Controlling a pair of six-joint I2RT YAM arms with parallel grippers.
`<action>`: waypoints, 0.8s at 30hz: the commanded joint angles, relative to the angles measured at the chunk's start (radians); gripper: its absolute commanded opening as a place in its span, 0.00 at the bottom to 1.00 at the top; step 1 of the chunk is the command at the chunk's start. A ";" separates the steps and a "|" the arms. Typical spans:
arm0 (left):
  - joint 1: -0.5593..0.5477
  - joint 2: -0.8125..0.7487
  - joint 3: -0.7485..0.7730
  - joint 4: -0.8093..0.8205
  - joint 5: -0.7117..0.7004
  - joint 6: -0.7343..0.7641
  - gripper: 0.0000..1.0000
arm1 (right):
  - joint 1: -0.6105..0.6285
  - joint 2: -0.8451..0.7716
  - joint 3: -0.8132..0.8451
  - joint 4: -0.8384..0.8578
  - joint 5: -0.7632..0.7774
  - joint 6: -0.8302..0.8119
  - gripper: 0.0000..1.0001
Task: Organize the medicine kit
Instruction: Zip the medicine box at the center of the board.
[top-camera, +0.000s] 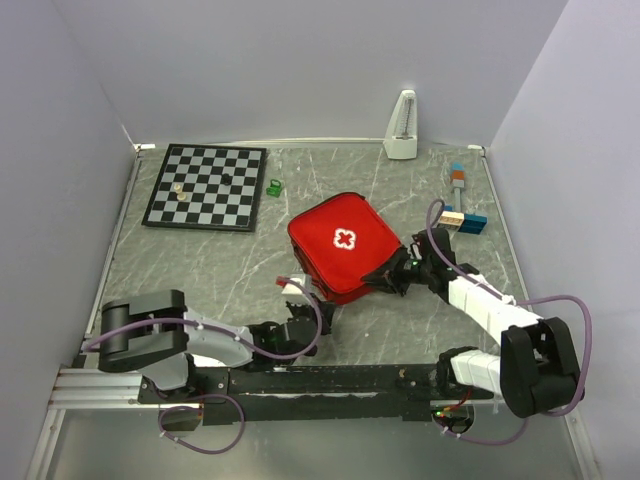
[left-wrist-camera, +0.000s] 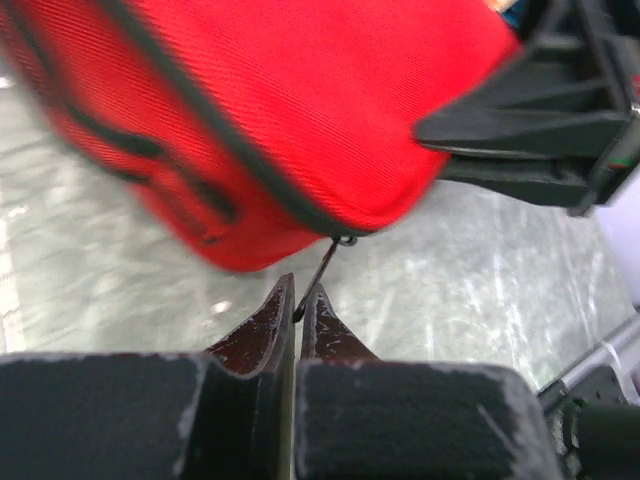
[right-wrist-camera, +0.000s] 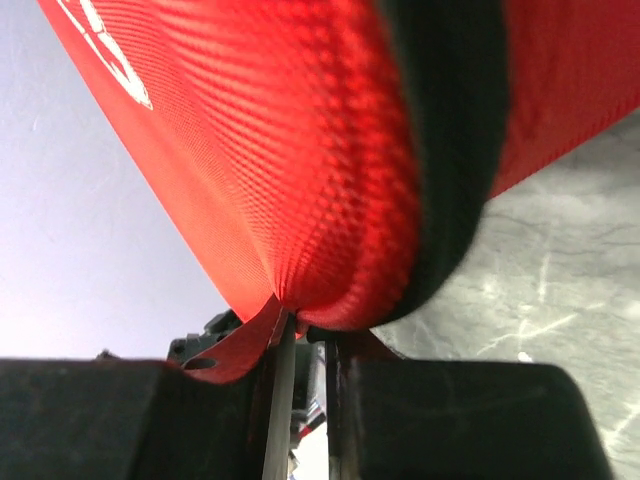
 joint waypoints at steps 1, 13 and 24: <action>0.036 -0.056 -0.098 -0.302 -0.297 -0.177 0.01 | -0.080 -0.071 -0.028 -0.035 0.127 -0.086 0.00; 0.044 -0.121 -0.129 -0.456 -0.329 -0.344 0.01 | -0.090 -0.072 0.027 -0.130 0.152 -0.220 0.00; 0.262 -0.106 -0.106 -0.330 -0.210 -0.209 0.01 | -0.092 -0.045 0.089 -0.222 0.182 -0.400 0.00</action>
